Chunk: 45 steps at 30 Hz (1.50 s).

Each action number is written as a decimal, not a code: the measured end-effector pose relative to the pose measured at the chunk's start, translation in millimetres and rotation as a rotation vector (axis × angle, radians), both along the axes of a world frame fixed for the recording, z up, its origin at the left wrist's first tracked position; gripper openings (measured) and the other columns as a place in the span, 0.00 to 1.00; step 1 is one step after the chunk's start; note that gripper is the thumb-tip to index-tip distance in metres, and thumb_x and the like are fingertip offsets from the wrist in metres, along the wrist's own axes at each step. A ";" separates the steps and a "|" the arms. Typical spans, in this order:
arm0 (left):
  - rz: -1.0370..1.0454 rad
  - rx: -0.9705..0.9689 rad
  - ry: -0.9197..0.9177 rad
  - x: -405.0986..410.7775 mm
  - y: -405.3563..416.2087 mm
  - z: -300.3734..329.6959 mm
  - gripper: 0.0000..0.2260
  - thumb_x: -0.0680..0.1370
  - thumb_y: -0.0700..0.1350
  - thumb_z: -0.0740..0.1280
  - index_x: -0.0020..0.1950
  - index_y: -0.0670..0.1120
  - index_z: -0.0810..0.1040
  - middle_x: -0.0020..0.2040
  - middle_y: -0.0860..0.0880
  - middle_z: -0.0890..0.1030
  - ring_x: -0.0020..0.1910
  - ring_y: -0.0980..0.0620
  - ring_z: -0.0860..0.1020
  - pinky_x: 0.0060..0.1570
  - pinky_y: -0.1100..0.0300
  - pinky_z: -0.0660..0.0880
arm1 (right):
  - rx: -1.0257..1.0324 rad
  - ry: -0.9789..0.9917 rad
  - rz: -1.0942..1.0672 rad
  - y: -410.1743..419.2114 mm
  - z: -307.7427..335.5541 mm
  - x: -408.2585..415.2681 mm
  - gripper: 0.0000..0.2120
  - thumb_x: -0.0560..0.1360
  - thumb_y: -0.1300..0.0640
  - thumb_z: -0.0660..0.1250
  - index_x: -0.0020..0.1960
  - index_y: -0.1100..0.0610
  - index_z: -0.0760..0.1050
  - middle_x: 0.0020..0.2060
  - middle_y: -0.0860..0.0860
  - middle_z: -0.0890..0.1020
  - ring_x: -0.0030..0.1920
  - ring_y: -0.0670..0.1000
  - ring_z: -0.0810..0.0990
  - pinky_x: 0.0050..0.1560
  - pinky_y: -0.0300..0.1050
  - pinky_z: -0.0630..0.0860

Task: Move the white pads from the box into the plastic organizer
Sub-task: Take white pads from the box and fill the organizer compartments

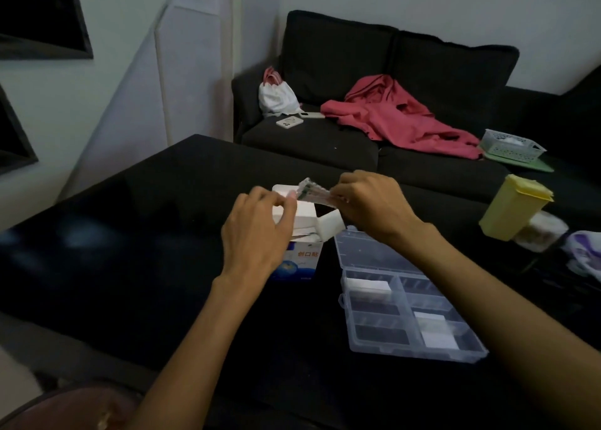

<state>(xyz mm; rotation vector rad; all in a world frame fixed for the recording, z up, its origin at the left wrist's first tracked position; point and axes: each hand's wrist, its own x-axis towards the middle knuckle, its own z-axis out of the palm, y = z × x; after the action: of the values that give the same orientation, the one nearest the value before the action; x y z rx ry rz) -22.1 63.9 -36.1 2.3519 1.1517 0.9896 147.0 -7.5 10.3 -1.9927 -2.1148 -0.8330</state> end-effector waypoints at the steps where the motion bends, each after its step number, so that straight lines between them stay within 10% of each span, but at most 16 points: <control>1: 0.008 -0.033 -0.090 1.8 -8.1 5.3 0.18 0.80 0.60 0.51 0.50 0.51 0.76 0.50 0.50 0.77 0.46 0.56 0.73 0.43 0.61 0.68 | 0.062 0.047 -0.001 -11.8 -3.2 4.0 0.06 0.73 0.57 0.69 0.48 0.57 0.82 0.39 0.53 0.80 0.36 0.54 0.77 0.30 0.43 0.69; 8: -0.335 -1.006 -0.114 31.5 -45.7 11.4 0.26 0.78 0.64 0.50 0.53 0.47 0.76 0.43 0.47 0.82 0.37 0.53 0.77 0.38 0.59 0.70 | 0.054 0.252 -0.014 -74.2 -53.4 18.5 0.08 0.73 0.52 0.67 0.49 0.53 0.81 0.38 0.49 0.81 0.35 0.47 0.76 0.31 0.40 0.73; 15: -0.439 -1.184 -0.119 48.7 -57.5 -6.7 0.10 0.77 0.46 0.65 0.56 0.45 0.79 0.46 0.48 0.80 0.41 0.55 0.75 0.35 0.64 0.70 | 0.037 0.298 -0.054 -102.6 -83.7 30.0 0.08 0.71 0.51 0.68 0.47 0.52 0.81 0.39 0.49 0.82 0.39 0.48 0.78 0.35 0.43 0.77; 19: -0.509 -1.030 0.081 59.3 -61.9 -15.3 0.17 0.79 0.42 0.62 0.68 0.47 0.70 0.57 0.47 0.76 0.47 0.56 0.75 0.40 0.66 0.71 | 0.007 0.478 -0.160 -114.4 -87.2 40.3 0.12 0.71 0.50 0.70 0.54 0.50 0.79 0.49 0.46 0.80 0.50 0.45 0.76 0.48 0.42 0.76; 25: -0.617 -0.578 0.285 69.3 -58.6 -42.5 0.14 0.79 0.41 0.62 0.65 0.48 0.70 0.63 0.47 0.74 0.58 0.53 0.75 0.58 0.56 0.75 | -0.148 1.405 -0.354 -115.6 -85.2 40.6 0.20 0.78 0.51 0.61 0.69 0.49 0.65 0.67 0.49 0.69 0.65 0.48 0.70 0.57 0.41 0.71; 32: -0.633 -0.464 0.237 71.1 -53.8 -54.9 0.12 0.80 0.42 0.60 0.63 0.50 0.71 0.62 0.49 0.74 0.61 0.52 0.73 0.58 0.54 0.75 | -0.144 1.424 -0.360 -114.3 -87.6 33.5 0.16 0.77 0.62 0.62 0.64 0.55 0.71 0.57 0.53 0.75 0.42 0.45 0.78 0.38 0.33 0.78; 38: -0.541 -0.275 0.131 70.3 -59.5 -54.9 0.18 0.78 0.45 0.65 0.67 0.52 0.68 0.61 0.50 0.76 0.56 0.55 0.75 0.53 0.62 0.75 | 0.188 1.411 -0.352 -102.6 -93.5 29.5 0.14 0.75 0.65 0.65 0.59 0.57 0.73 0.57 0.53 0.77 0.49 0.47 0.78 0.42 0.35 0.79; 45: -0.452 0.017 0.225 74.4 -55.4 -60.5 0.15 0.77 0.42 0.66 0.63 0.51 0.74 0.58 0.51 0.78 0.56 0.54 0.74 0.56 0.55 0.74 | 0.085 1.297 -0.314 -97.4 -109.9 37.4 0.09 0.76 0.62 0.63 0.51 0.49 0.72 0.50 0.47 0.76 0.47 0.45 0.78 0.39 0.35 0.77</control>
<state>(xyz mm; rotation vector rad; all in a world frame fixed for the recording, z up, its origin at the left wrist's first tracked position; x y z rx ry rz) 52.3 8.5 -96.6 2.6193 0.6275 0.5911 184.4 -104.8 -99.6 -1.9298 -1.0020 0.3550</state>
